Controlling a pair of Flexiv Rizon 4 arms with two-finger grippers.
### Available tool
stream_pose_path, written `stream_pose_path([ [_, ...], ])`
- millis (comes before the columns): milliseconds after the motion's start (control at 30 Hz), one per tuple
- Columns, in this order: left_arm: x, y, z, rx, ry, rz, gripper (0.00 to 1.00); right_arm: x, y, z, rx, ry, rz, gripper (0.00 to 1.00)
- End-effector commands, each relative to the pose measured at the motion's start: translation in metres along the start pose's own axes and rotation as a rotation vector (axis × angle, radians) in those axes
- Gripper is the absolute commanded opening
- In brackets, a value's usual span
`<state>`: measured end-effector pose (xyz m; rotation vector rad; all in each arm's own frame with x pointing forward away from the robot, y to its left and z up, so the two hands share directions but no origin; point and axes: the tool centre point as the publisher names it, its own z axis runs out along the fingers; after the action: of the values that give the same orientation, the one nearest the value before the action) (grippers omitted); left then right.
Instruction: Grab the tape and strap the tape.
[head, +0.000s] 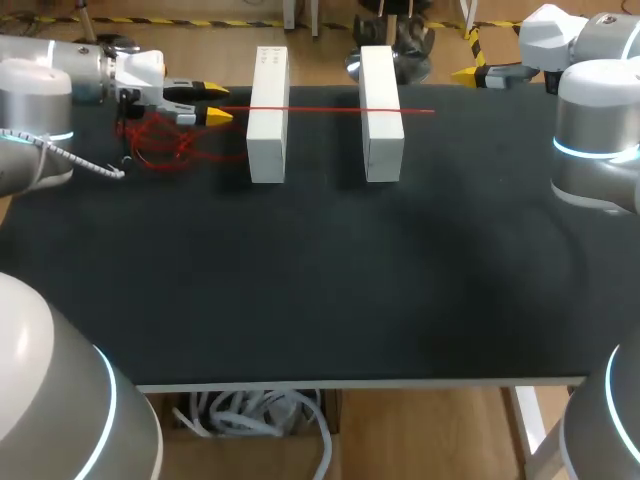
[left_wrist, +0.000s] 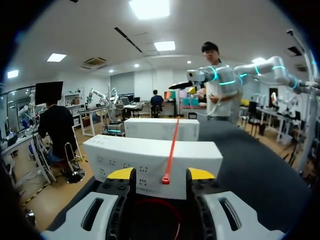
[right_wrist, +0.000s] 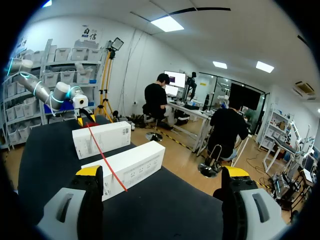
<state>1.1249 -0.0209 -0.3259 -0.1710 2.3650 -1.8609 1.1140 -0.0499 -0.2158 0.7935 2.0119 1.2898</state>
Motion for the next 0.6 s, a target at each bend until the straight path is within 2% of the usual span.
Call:
stream_pose_path([
  [33,0.0020,-0.0026,0.0001,-0.002,-0.019,0.007,0.41,0.0001,-0.0005,0.0003,-0.002,0.000,0.000,1.00],
  [333,0.0056,-0.0051,0.0068,0.006,0.066,0.019,0.38,0.0001,-0.0005,0.0003,-0.002,0.000,0.000,1.00],
  [600,0.0099,-0.0020,0.0085,-0.004,0.102,0.024,0.44,0.0001,-0.0005,0.0003,-0.002,0.000,0.000,1.00],
])
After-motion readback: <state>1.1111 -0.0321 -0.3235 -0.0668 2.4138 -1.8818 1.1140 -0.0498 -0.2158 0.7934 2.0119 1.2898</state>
